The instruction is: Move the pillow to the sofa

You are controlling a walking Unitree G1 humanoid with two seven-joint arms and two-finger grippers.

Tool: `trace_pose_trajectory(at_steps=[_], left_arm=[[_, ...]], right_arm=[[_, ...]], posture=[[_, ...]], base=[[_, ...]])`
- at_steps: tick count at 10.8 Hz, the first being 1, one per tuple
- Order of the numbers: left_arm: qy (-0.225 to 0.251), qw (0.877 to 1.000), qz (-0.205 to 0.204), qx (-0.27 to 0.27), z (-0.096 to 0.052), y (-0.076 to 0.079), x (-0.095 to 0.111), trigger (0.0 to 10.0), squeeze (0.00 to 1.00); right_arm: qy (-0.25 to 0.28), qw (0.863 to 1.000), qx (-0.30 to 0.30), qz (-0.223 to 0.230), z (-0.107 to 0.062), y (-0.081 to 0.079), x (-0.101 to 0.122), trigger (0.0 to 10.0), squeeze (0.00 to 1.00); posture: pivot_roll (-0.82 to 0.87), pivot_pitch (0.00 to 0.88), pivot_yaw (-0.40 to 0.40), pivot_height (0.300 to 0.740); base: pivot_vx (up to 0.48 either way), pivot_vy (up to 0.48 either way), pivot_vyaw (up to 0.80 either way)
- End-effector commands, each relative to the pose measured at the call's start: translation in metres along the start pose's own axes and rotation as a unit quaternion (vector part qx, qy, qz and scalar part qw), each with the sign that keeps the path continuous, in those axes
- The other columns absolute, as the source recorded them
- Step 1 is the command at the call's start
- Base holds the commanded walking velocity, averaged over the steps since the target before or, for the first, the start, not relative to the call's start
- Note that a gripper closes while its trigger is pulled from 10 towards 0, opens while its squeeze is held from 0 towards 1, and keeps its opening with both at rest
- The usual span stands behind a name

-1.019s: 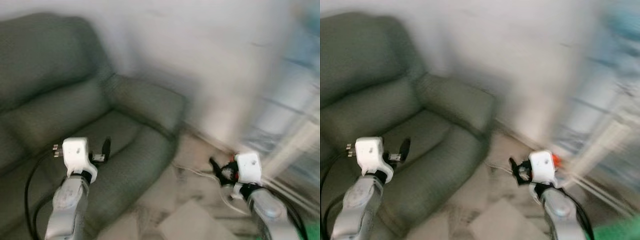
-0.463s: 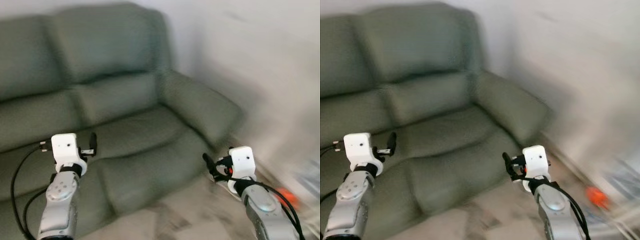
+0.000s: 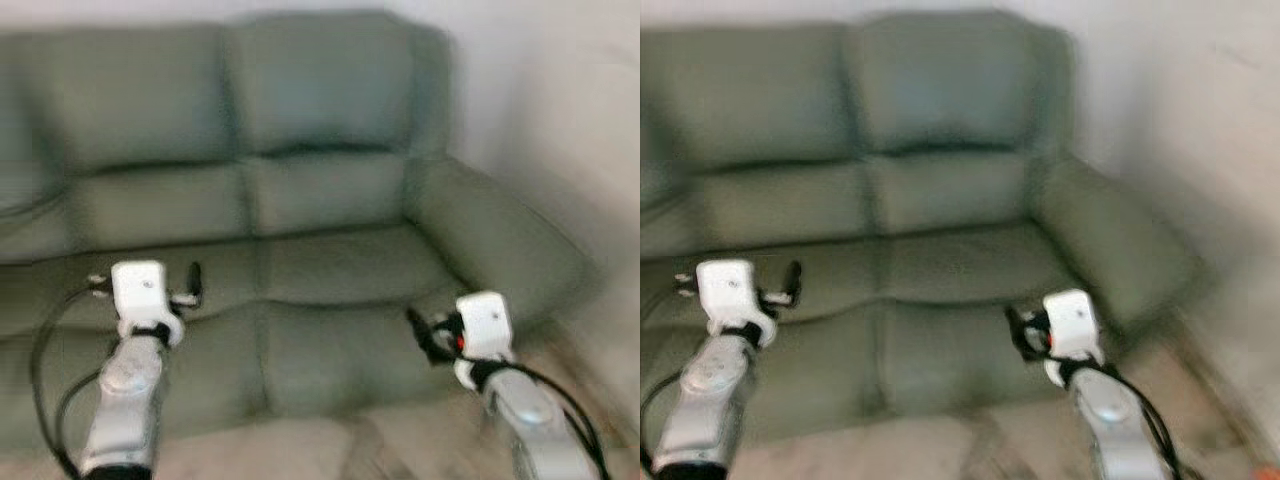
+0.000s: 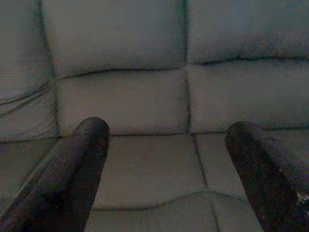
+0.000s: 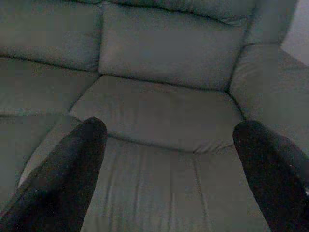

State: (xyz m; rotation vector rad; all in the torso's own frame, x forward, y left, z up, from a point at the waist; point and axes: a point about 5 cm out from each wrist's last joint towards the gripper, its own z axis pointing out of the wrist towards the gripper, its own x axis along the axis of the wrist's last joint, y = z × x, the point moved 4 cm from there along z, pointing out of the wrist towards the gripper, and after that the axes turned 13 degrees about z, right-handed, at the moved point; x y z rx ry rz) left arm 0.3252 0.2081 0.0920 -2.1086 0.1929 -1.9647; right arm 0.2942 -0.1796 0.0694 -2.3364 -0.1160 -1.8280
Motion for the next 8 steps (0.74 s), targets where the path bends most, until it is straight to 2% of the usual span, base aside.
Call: trace_pose_trajectory(at_steps=[1, 2, 3, 4, 5, 7, 8], left_arm=[[0.002, 1.0, 0.016, -0.002, 0.002, -0.002, 0.001, 10.0, 0.0], [0.007, 0.999, 0.051, -0.015, 0.007, -0.003, 0.004, 10.0, 0.0], [0.016, 0.994, 0.103, -0.037, 0.016, -0.005, 0.009, 10.0, 0.0], [0.029, 0.99, 0.131, -0.049, 0.021, -0.006, 0.016, 10.0, 0.0], [0.05, 0.979, 0.189, -0.054, 0.029, -0.011, 0.029, 10.0, 0.0], [0.055, 0.973, 0.218, -0.058, 0.033, -0.016, 0.029, 10.0, 0.0], [0.061, 0.967, 0.241, -0.065, 0.033, -0.013, 0.028, 10.0, 0.0]], right_arm=[[0.0, 1.0, -0.003, 0.001, 0.002, 0.0, 0.0, 10.0, 0.0], [0.004, 1.0, -0.003, 0.008, 0.005, -0.002, 0.001, 10.0, 0.0], [0.012, 1.0, -0.002, 0.016, 0.01, -0.006, 0.003, 10.0, 0.0], [0.014, 1.0, -0.002, 0.019, 0.012, -0.007, 0.004, 10.0, 0.0], [0.009, 1.0, 0.004, 0.027, 0.015, -0.009, 0.002, 10.0, 0.0], [0.009, 1.0, 0.011, 0.02, 0.019, -0.01, 0.002, 10.0, 0.0], [0.012, 1.0, 0.005, 0.023, 0.02, -0.007, 0.003, 10.0, 0.0]], posture=[[-0.12, 0.0, -0.016, 0.74], [-0.11, 0.0, -0.005, 0.74], [-0.09, 0.0, 0.009, 0.74], [-0.07, 0.0, 0.007, 0.74], [-0.04, 0.0, -0.001, 0.74], [-0.04, 0.0, 0.002, 0.74], [-0.04, 0.0, 0.004, 0.74]], base=[[0.0, 0.0, 0.8], [0.0, 0.0, 0.8], [0.0, 0.0, 0.57], [0.0, 0.0, 0.0], [0.0, 0.0, 0.0], [0.0, 0.0, 0.0], [0.0, 0.0, 0.0]])
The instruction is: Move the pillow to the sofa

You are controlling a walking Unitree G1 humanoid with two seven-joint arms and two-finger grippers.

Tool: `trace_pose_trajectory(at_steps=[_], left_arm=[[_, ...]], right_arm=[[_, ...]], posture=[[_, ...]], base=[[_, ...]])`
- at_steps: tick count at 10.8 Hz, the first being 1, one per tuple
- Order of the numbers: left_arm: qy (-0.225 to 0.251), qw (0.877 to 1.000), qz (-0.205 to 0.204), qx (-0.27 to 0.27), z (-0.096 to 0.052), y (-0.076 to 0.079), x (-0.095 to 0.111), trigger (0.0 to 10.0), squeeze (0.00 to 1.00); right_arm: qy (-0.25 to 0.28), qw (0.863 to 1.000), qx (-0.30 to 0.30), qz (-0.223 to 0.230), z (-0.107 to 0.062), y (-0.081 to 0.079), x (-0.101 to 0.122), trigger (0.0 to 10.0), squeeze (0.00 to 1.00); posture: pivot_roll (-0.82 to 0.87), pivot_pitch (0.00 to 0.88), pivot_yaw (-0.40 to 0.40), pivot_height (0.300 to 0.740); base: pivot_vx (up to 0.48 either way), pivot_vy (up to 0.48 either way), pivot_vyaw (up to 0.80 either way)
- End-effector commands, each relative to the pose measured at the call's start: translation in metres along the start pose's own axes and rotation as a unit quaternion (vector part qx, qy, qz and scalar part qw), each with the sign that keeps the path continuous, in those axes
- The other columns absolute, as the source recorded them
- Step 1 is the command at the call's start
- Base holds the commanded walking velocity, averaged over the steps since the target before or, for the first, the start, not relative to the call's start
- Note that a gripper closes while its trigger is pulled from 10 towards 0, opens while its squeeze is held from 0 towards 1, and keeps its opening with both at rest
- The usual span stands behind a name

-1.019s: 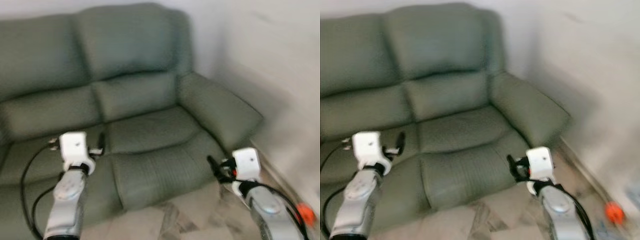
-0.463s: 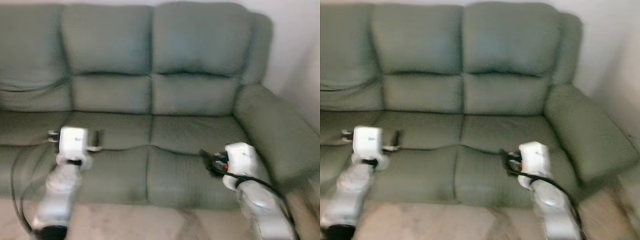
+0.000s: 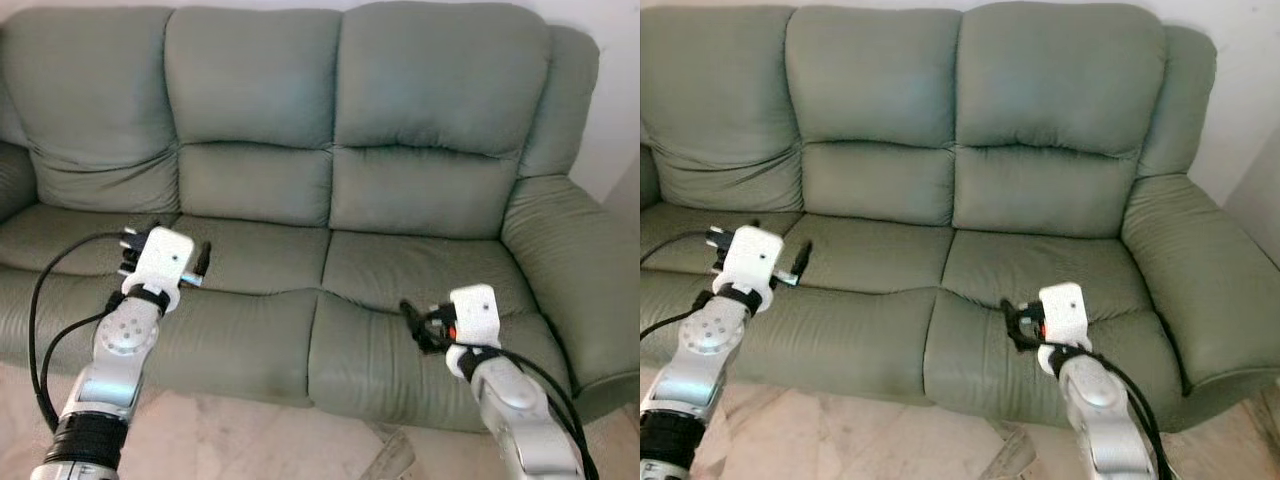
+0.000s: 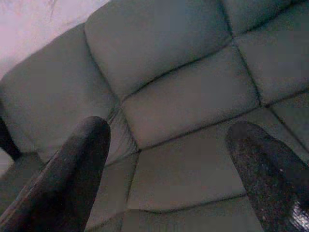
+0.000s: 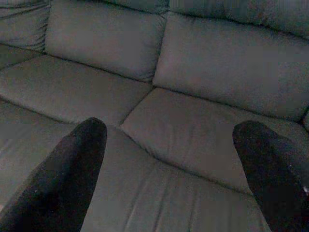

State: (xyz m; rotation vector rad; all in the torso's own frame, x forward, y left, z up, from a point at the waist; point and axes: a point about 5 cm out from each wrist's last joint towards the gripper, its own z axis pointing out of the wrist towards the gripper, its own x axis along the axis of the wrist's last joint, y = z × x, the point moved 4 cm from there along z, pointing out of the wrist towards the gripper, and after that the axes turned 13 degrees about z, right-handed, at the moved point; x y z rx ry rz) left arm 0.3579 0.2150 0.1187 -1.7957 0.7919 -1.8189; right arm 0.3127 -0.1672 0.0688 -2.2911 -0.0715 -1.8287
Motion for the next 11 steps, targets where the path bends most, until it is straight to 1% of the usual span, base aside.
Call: trace_pose_trajectory(at_steps=[1, 2, 3, 4, 5, 6, 7, 9, 11], left_arm=[[0.014, 0.999, 0.035, -0.008, 0.001, 0.001, 0.004, 10.0, 0.0], [0.028, 0.998, 0.054, -0.015, 0.003, 0.003, 0.009, 10.0, 0.0], [0.027, 0.999, 0.032, -0.011, 0.005, 0.004, 0.01, 10.0, 0.0], [0.015, 0.999, -0.032, 0.001, 0.006, 0.006, 0.01, 10.0, 0.0], [0.004, 0.996, -0.09, 0.011, 0.004, 0.011, 0.01, 10.0, 0.0], [0.001, 0.994, -0.111, 0.013, 0.003, 0.015, 0.01, 10.0, 0.0], [-0.008, 0.987, -0.159, 0.002, -0.001, 0.028, 0.009, 10.0, 0.0], [-0.005, 0.986, -0.168, -0.001, -0.001, 0.03, 0.012, 10.0, 0.0], [-0.014, 0.982, -0.19, 0.001, -0.002, 0.032, 0.01, 10.0, 0.0]], right_arm=[[0.001, 1.0, -0.003, 0.002, 0.0, 0.003, 0.0, 10.0, 0.0], [0.001, 1.0, -0.004, 0.002, -0.001, 0.003, -0.002, 10.0, 0.0], [0.001, 1.0, -0.005, 0.004, -0.002, 0.004, -0.003, 10.0, 0.0], [0.0, 1.0, -0.006, 0.005, -0.002, 0.006, -0.002, 10.0, 0.0], [0.001, 1.0, -0.002, 0.001, -0.001, 0.005, 0.001, 10.0, 0.0], [0.004, 1.0, -0.002, -0.003, 0.0, 0.005, 0.003, 10.0, 0.0], [0.007, 1.0, -0.01, -0.007, 0.001, 0.008, 0.005, 10.0, 0.0], [0.006, 1.0, -0.01, -0.003, 0.001, 0.005, 0.002, 10.0, 0.0], [0.005, 1.0, -0.008, -0.004, 0.002, 0.005, 0.003, 10.0, 0.0]], posture=[[-0.04, 0.0, 0.007, 0.74], [-0.04, 0.0, 0.009, 0.74], [-0.05, 0.0, 0.006, 0.74], [-0.06, 0.0, -0.005, 0.74], [-0.08, 0.0, -0.006, 0.74], [-0.09, 0.0, -0.004, 0.74], [-0.09, 0.0, 0.002, 0.74], [-0.09, 0.0, 0.005, 0.74], [-0.1, 0.0, 0.0, 0.74]], base=[[0.0, 0.0, 0.0], [0.0, 0.0, 0.0], [0.0, 0.0, 0.0], [0.0, 0.0, 0.0], [0.0, 0.0, 0.0], [0.0, 0.0, 0.0], [0.0, 0.0, 0.8], [0.0, 0.0, 0.8], [0.0, 0.0, 0.8]])
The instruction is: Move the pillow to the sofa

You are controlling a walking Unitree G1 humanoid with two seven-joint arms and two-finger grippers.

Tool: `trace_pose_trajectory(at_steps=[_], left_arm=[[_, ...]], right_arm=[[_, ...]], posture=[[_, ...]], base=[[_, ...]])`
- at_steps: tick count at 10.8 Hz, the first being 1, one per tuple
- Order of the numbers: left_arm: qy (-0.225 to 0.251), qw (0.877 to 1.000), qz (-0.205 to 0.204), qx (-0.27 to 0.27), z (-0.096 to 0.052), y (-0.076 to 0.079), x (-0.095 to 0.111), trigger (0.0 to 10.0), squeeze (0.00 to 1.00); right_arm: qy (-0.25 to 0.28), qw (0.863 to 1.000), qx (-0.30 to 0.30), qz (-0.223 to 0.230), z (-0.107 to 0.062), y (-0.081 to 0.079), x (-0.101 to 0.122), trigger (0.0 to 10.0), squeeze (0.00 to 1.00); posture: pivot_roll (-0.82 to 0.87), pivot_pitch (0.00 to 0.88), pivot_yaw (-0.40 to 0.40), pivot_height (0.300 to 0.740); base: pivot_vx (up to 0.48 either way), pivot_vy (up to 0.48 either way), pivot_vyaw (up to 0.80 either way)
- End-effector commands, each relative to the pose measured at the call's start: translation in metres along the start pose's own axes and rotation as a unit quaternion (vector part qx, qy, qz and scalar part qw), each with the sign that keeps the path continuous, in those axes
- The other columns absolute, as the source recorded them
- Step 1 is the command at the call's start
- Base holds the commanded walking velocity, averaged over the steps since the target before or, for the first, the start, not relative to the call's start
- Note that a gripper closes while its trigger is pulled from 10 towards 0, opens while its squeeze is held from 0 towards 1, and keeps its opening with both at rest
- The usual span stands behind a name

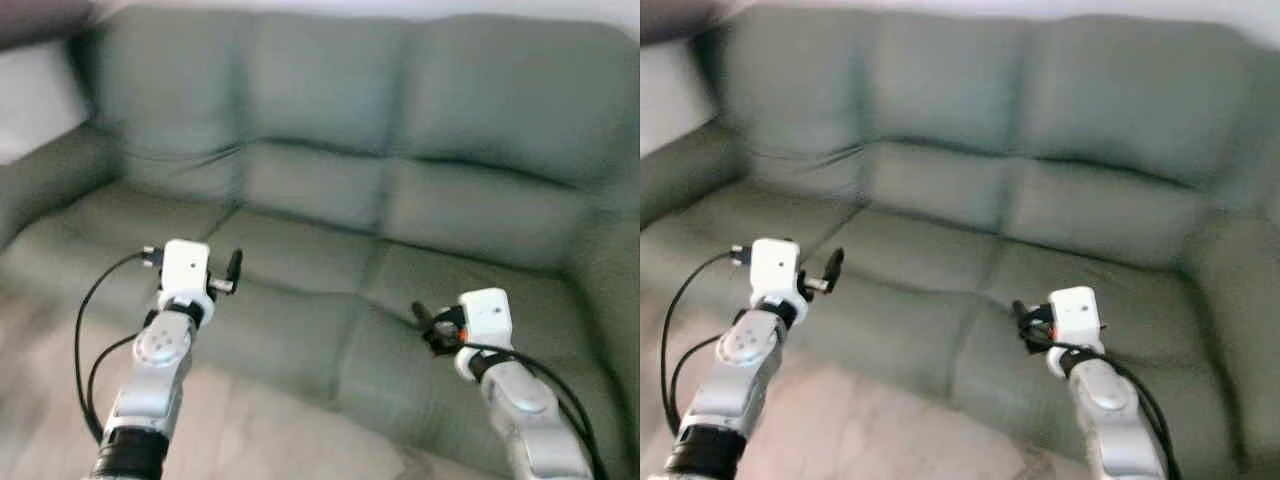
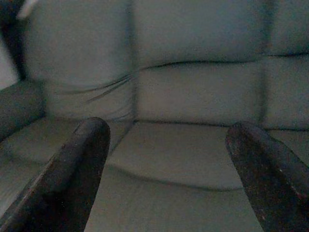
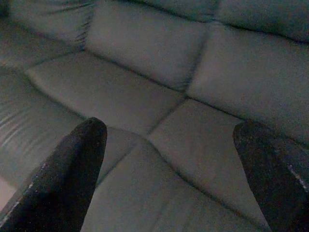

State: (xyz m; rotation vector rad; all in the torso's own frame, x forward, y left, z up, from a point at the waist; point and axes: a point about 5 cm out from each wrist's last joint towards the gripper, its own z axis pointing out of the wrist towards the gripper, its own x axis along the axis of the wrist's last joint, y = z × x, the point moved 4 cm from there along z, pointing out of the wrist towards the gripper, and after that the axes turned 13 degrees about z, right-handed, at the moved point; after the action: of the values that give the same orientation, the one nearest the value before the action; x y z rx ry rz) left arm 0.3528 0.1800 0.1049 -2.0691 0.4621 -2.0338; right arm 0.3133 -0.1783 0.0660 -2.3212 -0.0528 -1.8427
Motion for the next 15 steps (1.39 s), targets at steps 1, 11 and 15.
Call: trace_pose_trajectory(at_steps=[1, 11, 15], left_arm=[[-0.008, 1.0, 0.0, 0.007, -0.002, -0.004, -0.003, 10.0, 0.0], [-0.02, 0.994, -0.073, 0.073, -0.018, -0.013, -0.017, 10.0, 0.0], [-0.03, 0.988, -0.127, 0.084, -0.02, -0.015, -0.023, 10.0, 0.0]], right_arm=[[0.008, 1.0, 0.008, -0.001, 0.003, -0.005, 0.005, 10.0, 0.0], [0.01, 1.0, 0.017, -0.019, 0.003, -0.003, 0.008, 10.0, 0.0], [0.017, 1.0, 0.018, -0.018, 0.005, -0.006, 0.011, 10.0, 0.0]], posture=[[-0.1, 0.0, -0.004, 0.74], [-0.11, 0.0, -0.022, 0.74], [-0.11, 0.0, -0.017, 0.74]], base=[[0.0, 0.0, 0.8], [0.0, 0.0, 0.72], [0.0, 0.0, 0.0]])
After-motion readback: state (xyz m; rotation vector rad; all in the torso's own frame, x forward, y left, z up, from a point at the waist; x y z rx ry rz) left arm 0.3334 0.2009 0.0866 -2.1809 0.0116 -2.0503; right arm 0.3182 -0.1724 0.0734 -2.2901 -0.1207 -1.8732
